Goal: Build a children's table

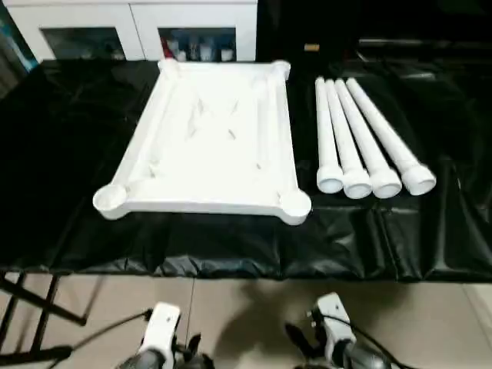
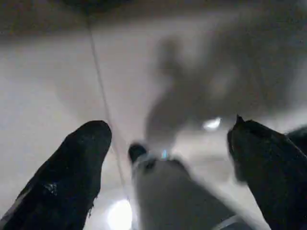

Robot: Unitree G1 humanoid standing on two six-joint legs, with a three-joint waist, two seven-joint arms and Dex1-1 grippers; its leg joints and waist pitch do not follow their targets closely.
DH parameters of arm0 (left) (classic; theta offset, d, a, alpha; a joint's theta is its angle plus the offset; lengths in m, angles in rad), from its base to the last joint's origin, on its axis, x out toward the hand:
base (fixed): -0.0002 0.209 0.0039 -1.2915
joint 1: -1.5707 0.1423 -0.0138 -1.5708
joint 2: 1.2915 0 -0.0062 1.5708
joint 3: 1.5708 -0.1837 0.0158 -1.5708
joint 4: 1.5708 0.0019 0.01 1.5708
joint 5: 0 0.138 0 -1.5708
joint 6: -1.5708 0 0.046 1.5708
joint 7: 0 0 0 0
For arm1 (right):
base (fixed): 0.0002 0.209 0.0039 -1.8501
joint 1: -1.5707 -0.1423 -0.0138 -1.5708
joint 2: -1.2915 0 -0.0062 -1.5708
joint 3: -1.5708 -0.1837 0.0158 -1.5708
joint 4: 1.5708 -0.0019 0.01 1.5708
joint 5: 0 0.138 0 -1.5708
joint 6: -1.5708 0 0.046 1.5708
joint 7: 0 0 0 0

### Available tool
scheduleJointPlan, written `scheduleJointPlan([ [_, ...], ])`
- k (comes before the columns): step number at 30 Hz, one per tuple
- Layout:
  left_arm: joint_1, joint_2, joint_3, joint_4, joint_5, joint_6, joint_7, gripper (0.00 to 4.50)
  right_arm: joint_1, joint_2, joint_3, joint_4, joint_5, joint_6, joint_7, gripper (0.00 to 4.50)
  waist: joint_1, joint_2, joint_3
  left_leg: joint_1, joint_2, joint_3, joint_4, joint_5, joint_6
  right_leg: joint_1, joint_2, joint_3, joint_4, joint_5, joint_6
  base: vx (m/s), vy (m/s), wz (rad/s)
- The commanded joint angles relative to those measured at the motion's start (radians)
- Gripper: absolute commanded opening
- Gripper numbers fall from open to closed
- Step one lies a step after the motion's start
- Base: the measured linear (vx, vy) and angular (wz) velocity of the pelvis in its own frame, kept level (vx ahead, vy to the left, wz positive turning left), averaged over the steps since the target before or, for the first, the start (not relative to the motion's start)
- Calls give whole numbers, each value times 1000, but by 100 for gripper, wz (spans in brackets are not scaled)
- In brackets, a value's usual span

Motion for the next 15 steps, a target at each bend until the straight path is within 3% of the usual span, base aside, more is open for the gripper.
scheduleJointPlan([
  [1,3,1,-14,-39,19,-16,-6,450,-3,7,21,-45,-20,10,5,447,0,-3,-24,19,53,-28,-93,-401,38,4,-50,27,-88,-237,-216,0,0,0],
  [2,0,0,-28,-58,20,-8,-22,450,-8,13,38,-67,-30,17,19,447,-2,-3,-12,15,51,-28,-97,-395,40,0,-50,28,-91,-253,-202,0,0,0],
  [3,-1,0,-29,-60,19,-7,-24,450,-8,14,39,-69,-31,18,20,447,-2,-2,-14,17,51,-29,-97,-388,38,0,-51,29,-91,-256,-197,0,0,0],
  [4,-4,-1,-33,-78,3,24,-54,450,-13,17,46,-82,-36,30,24,447,-3,-15,-1,14,50,-27,-99,-369,40,-4,-50,30,-92,-242,-193,0,0,0],
  [6,-8,8,-64,-112,-18,63,-157,450,-24,31,82,-101,-60,32,78,447,-1,-11,-3,13,49,-28,-98,-326,51,-1,-51,30,-85,-195,-204,0,0,0],
  [7,-5,23,-88,-137,-9,68,-197,450,-22,35,105,-122,-67,30,130,447,-1,-12,-12,12,49,-27,-88,-259,68,5,-48,28,-74,-84,-222,0,0,0],
  [8,7,47,-112,-186,-7,83,-252,450,-10,35,142,-174,-70,24,210,447,-2,-10,-16,7,47,-25,-76,-155,98,9,-44,24,-55,86,-243,0,0,0],
  [10,13,61,-121,-213,-10,88,-279,450,0,34,158,-211,-63,30,252,447,-2,-9,-18,-2,43,-24,-60,-32,153,13,-38,14,-32,317,-266,61,5,-6],
  [11,18,72,-122,-234,-22,93,-307,450,7,30,170,-239,-56,35,283,447,-2,-8,-16,-3,43,-24,-56,-22,173,12,-38,12,-26,387,-272,63,11,-5],
  [13,26,101,-128,-271,-41,103,-358,450,22,11,201,-302,-54,40,333,447,1,-3,-24,4,42,-24,-48,0,183,14,-34,11,-19,452,-283,0,0,0],
  [15,34,119,-129,-292,-46,105,-387,450,32,-3,212,-341,-51,44,360,447,3,0,-25,2,43,-23,-46,7,186,13,-33,8,-16,471,-287,0,0,0],
])
